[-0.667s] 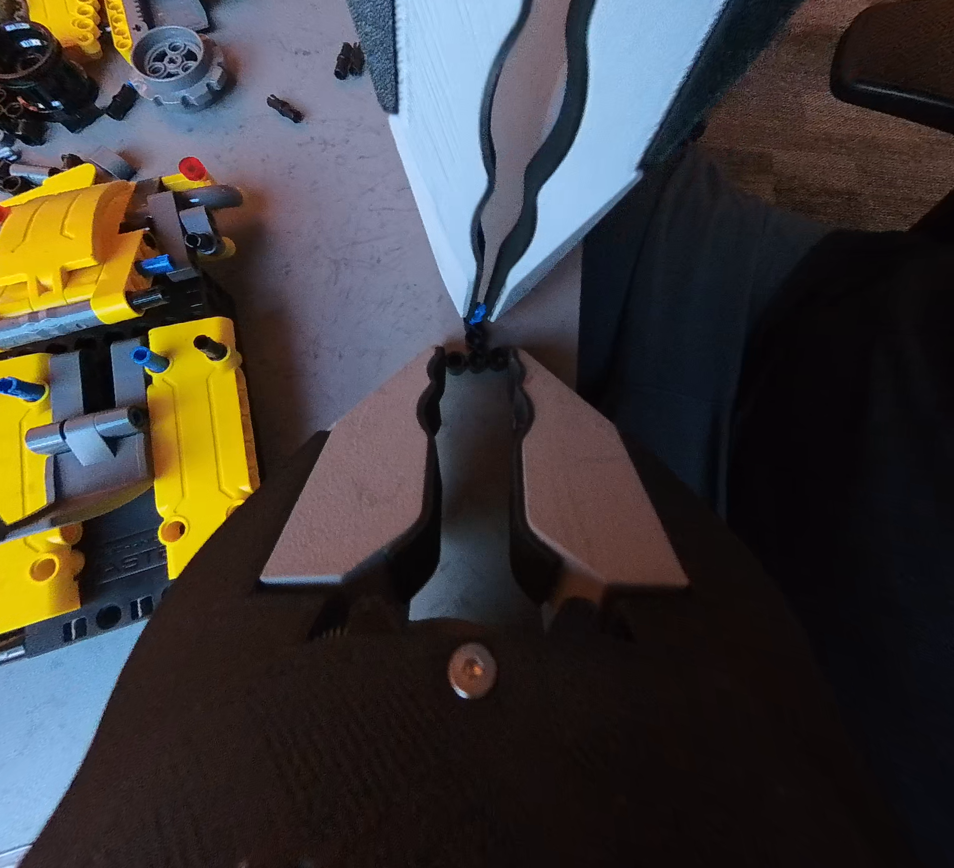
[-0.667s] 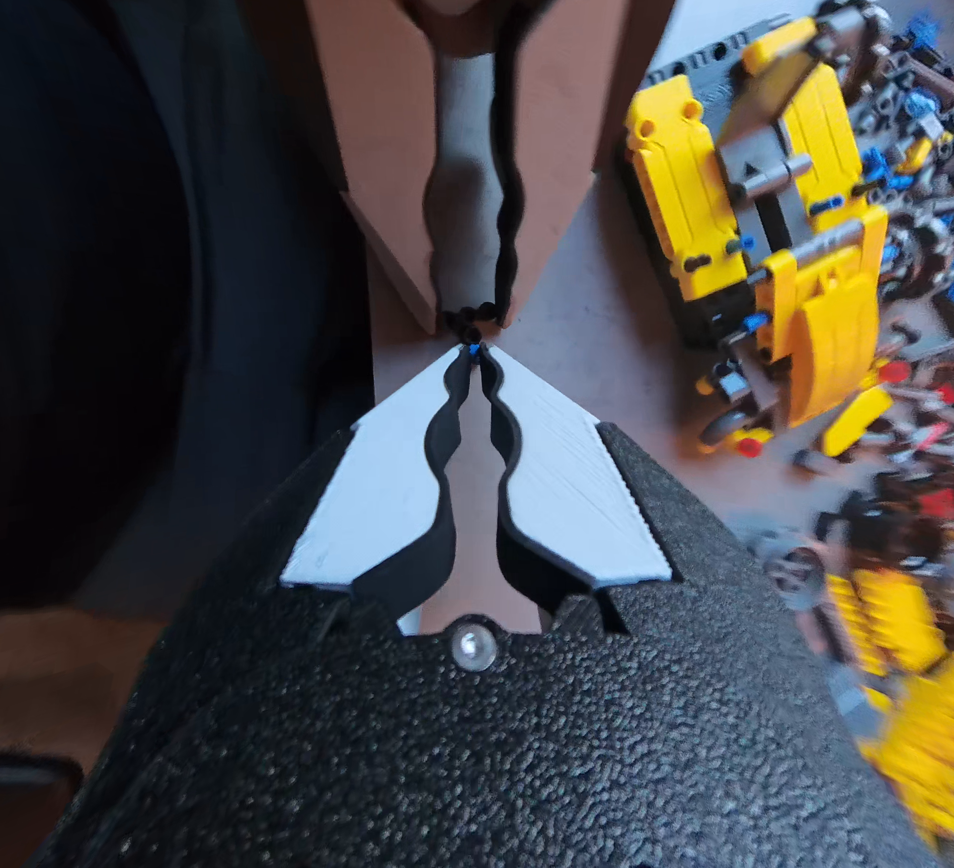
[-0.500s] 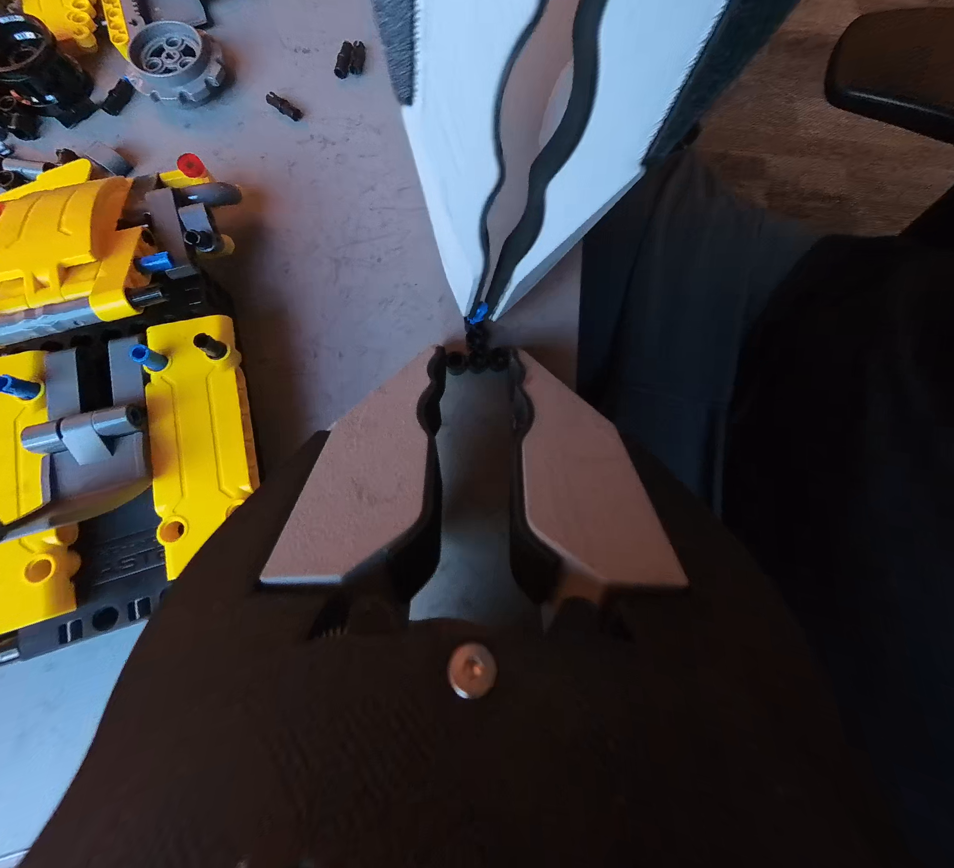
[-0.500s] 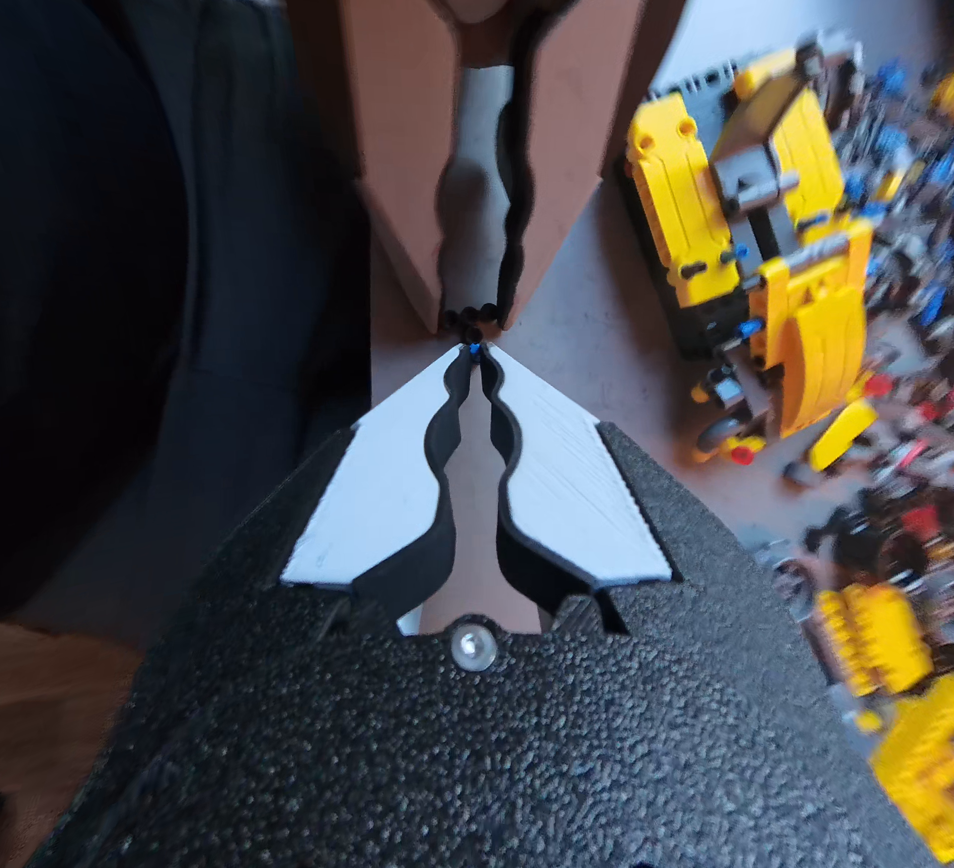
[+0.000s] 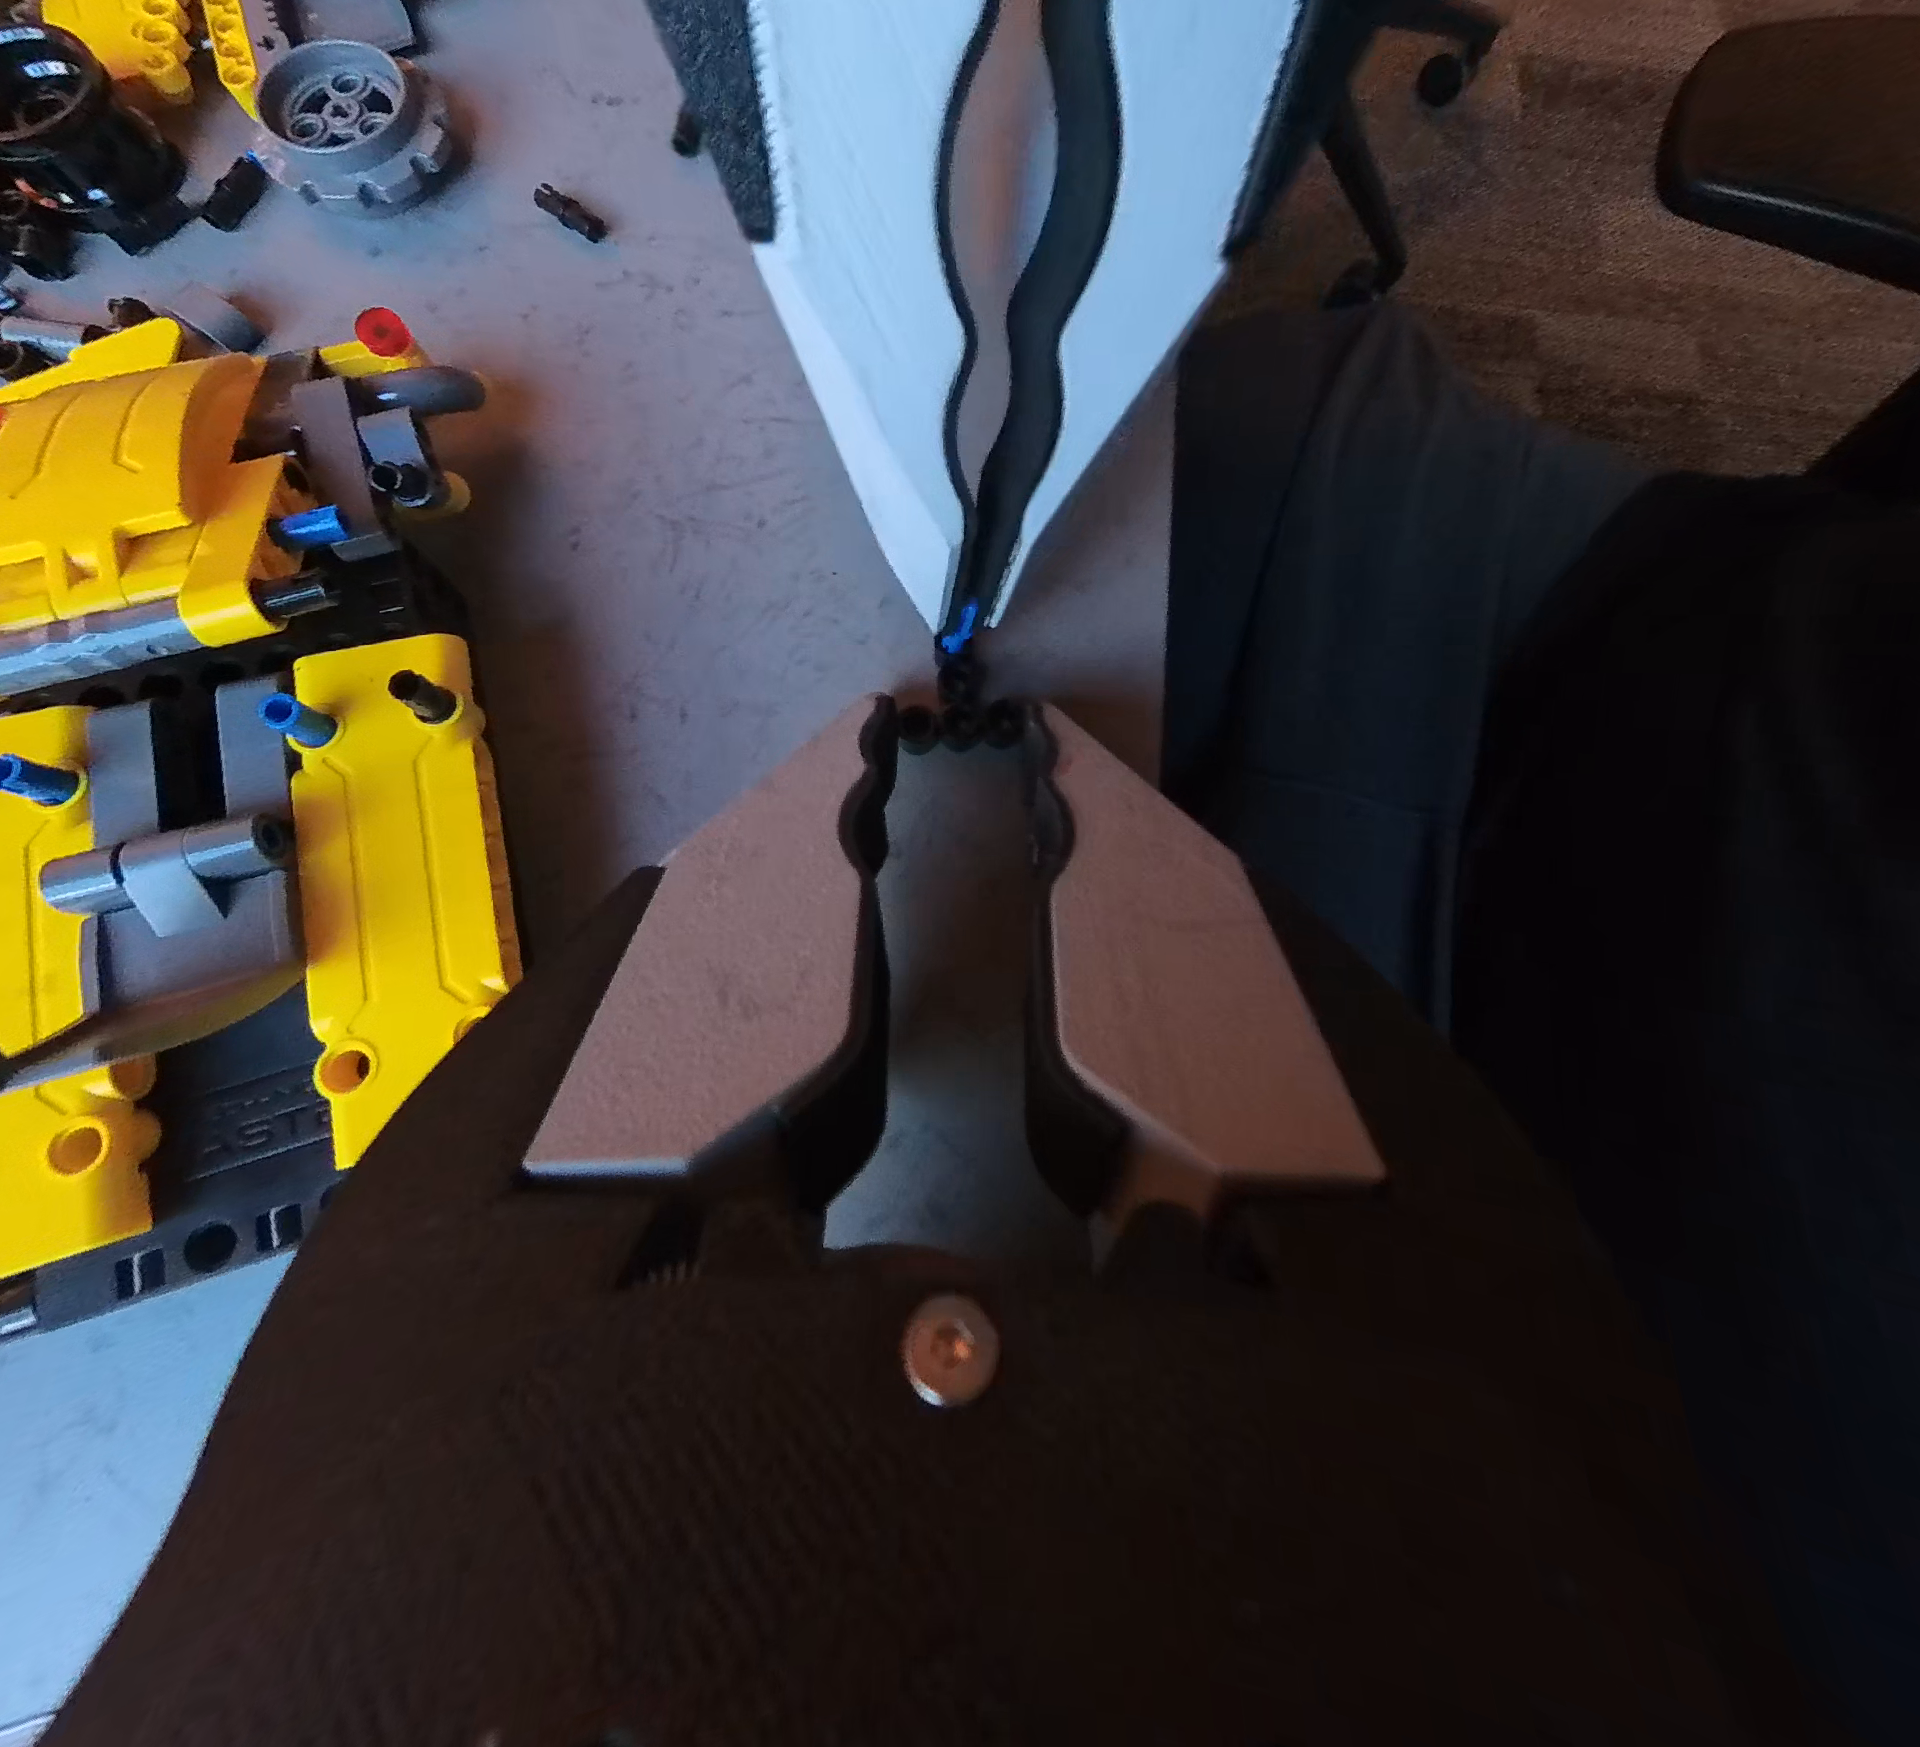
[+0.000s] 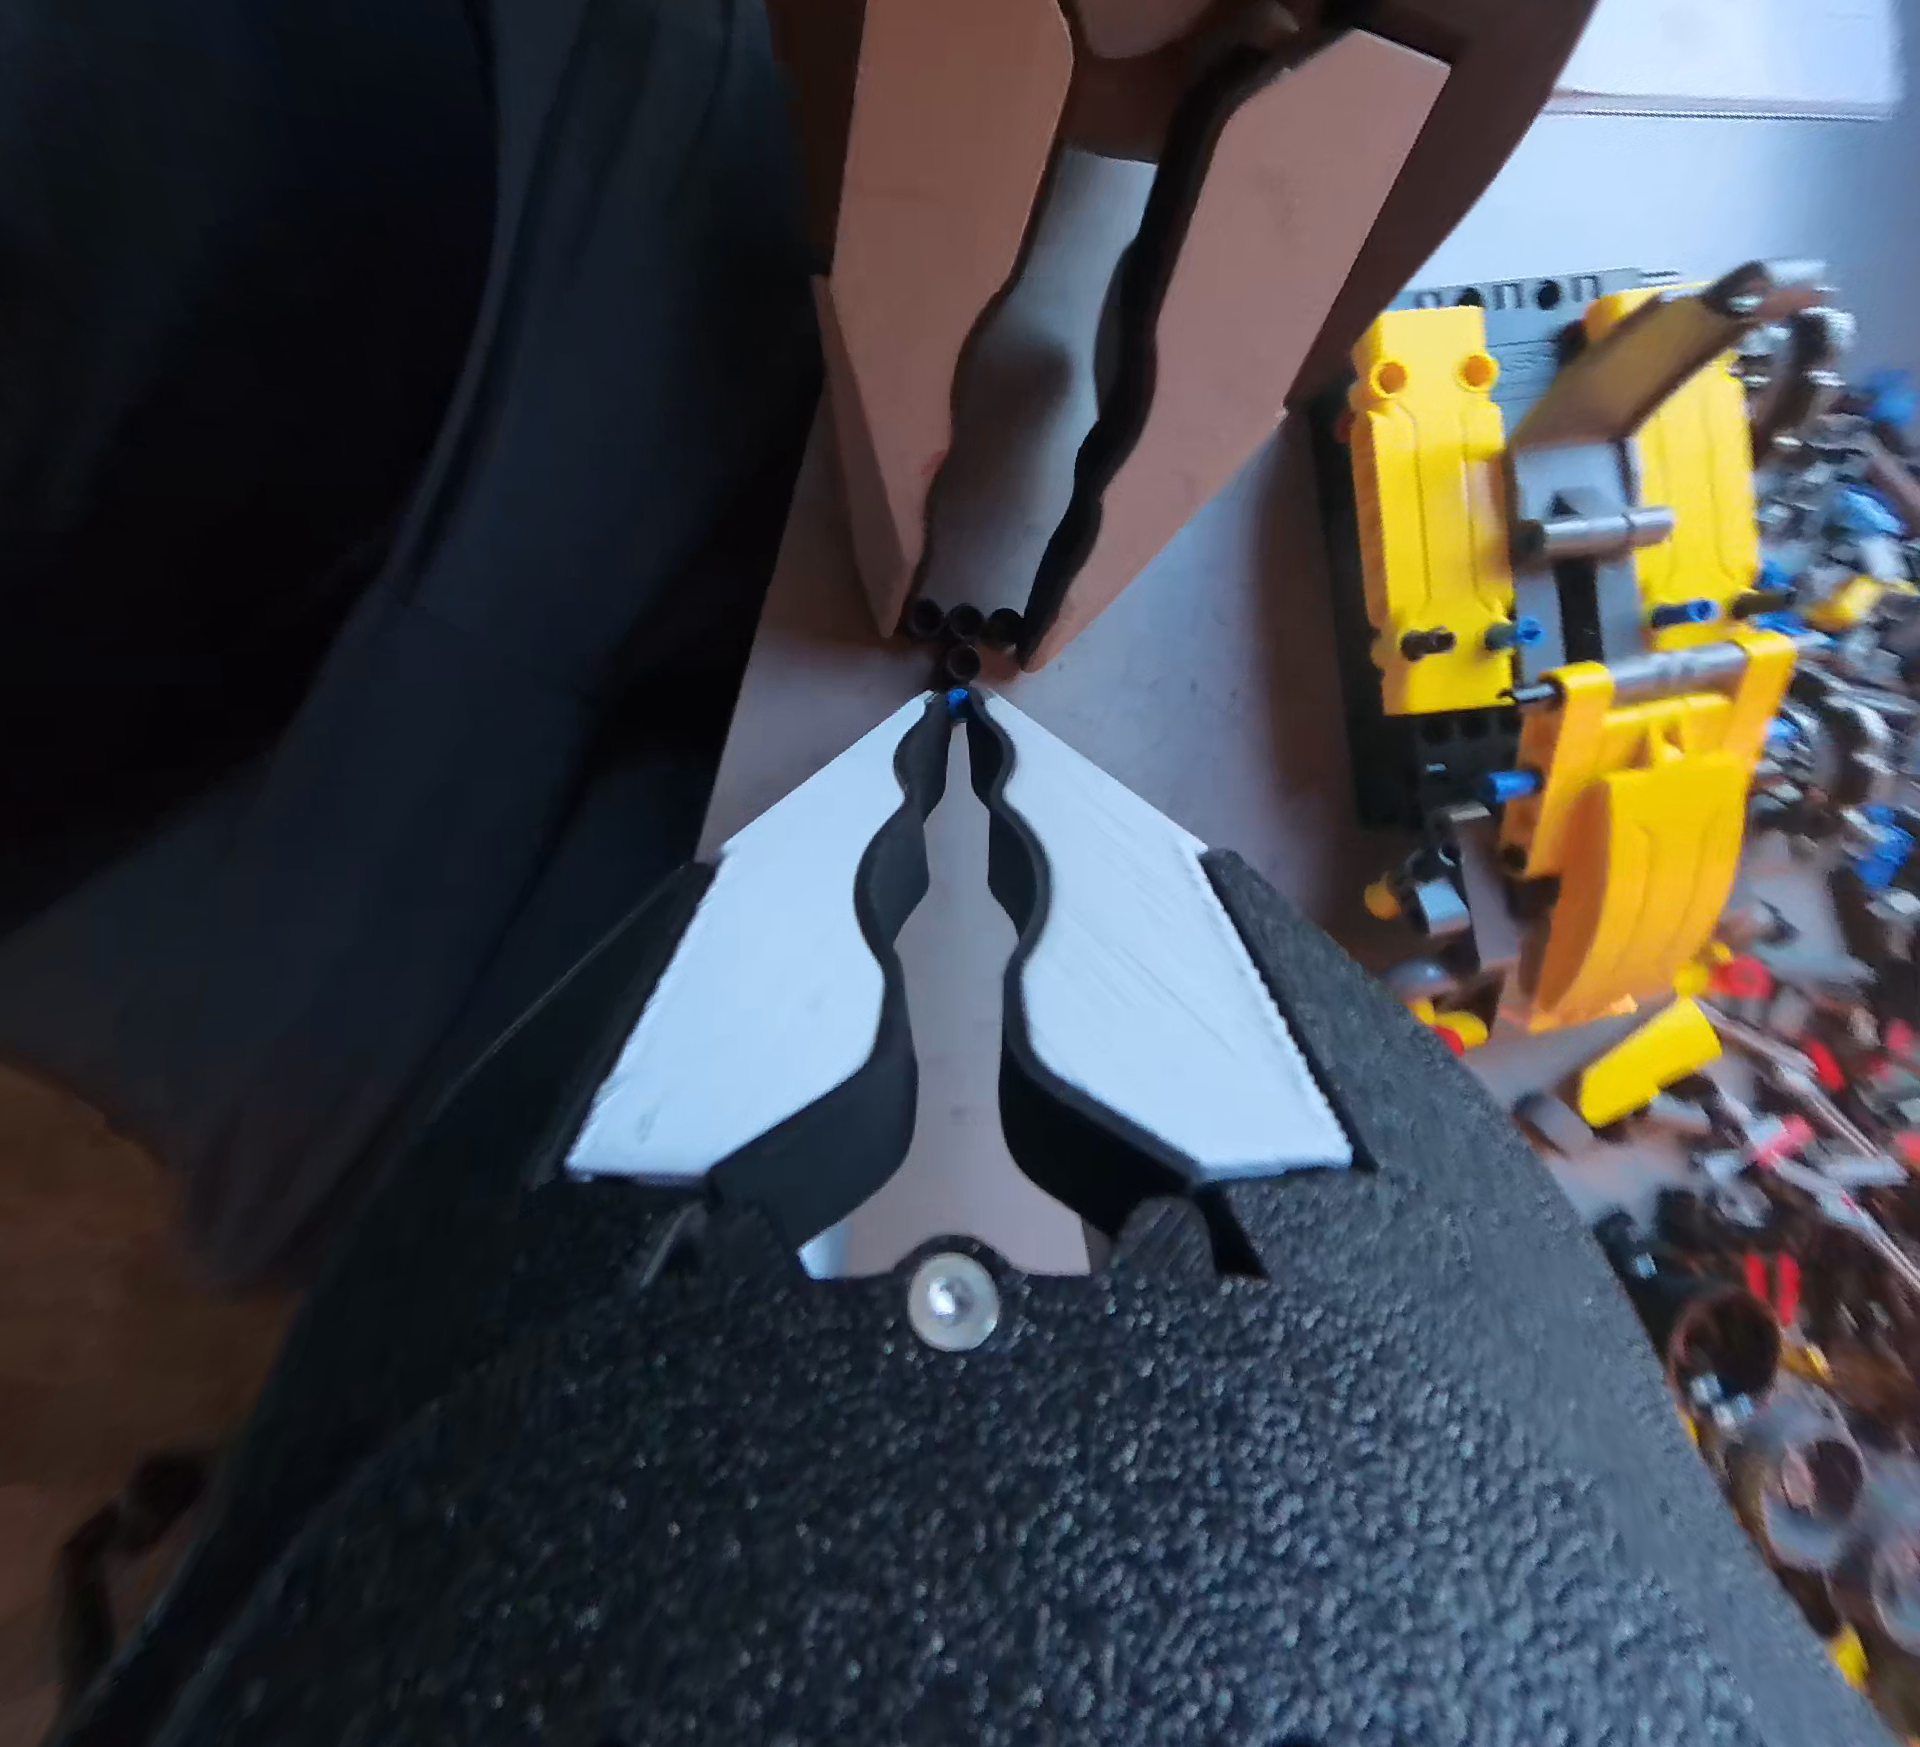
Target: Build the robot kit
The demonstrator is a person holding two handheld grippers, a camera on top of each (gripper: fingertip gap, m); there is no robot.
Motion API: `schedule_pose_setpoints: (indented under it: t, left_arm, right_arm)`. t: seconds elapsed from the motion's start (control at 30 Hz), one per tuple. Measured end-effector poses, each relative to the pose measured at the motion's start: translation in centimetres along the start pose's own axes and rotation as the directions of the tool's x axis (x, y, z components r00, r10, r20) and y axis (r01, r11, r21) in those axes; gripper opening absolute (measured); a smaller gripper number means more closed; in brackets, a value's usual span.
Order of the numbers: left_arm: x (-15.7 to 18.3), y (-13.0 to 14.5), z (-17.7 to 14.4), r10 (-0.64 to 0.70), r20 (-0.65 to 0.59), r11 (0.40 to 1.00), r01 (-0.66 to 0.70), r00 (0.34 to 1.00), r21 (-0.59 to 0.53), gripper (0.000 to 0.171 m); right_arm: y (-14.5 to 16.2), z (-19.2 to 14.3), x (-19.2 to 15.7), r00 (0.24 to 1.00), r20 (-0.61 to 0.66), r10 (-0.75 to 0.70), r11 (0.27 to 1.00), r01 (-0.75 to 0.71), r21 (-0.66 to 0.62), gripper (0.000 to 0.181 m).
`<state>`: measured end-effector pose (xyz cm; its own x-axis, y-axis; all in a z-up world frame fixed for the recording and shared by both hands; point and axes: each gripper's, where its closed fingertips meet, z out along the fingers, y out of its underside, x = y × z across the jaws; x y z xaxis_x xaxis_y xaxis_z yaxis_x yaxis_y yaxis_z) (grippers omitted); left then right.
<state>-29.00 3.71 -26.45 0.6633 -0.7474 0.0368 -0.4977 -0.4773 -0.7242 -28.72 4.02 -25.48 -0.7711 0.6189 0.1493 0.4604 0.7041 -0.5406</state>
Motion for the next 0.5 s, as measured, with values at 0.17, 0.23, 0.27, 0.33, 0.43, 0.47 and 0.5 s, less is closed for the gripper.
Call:
schedule_pose_setpoints:
  t: [0.17,0.23,0.27,0.33,0.43,0.47,0.5]
  left_arm:
    - [0.0,0.0,0.0,0.003,0.003,1.000,-0.003,1.000,0.000,0.021]
    - [0.0,0.0,0.0,0.003,0.003,1.000,-0.003,1.000,0.000,0.021]
    - [0.0,0.0,0.0,0.003,0.003,1.000,-0.003,1.000,0.000,0.021]
    - [0.0,0.0,0.0,0.001,0.003,1.000,-0.001,1.000,0.000,0.021]
    - [0.0,0.0,0.0,-0.007,-0.006,1.000,0.007,1.000,0.002,0.021]
    - [0.0,0.0,0.0,-0.006,-0.005,1.000,0.006,1.000,0.002,0.021]
    - [0.0,0.0,0.0,-0.002,-0.001,1.000,0.002,1.000,0.001,0.021]
  right_arm:
    - [0.2,0.3,0.0,0.997,0.071,0.013,1.000,-0.012,-0.007,0.004]
    - [0.2,0.3,0.0,0.998,0.059,0.037,0.999,-0.037,0.004,0.004]
    - [0.1,0.3,0.0,0.998,0.042,0.049,0.999,-0.049,0.005,0.004]
    - [0.0,0.3,0.3,0.995,0.000,0.104,0.994,-0.104,0.018,0.004]
    - [-0.6,-0.7,0.3,0.979,0.011,0.203,0.971,-0.202,0.128,0.000]
    - [-0.7,-1.0,0.5,0.975,0.008,0.223,0.964,-0.222,0.148,0.000]
    - [-0.7,-1.1,0.7,0.973,-0.003,0.229,0.962,-0.226,0.150,0.000]
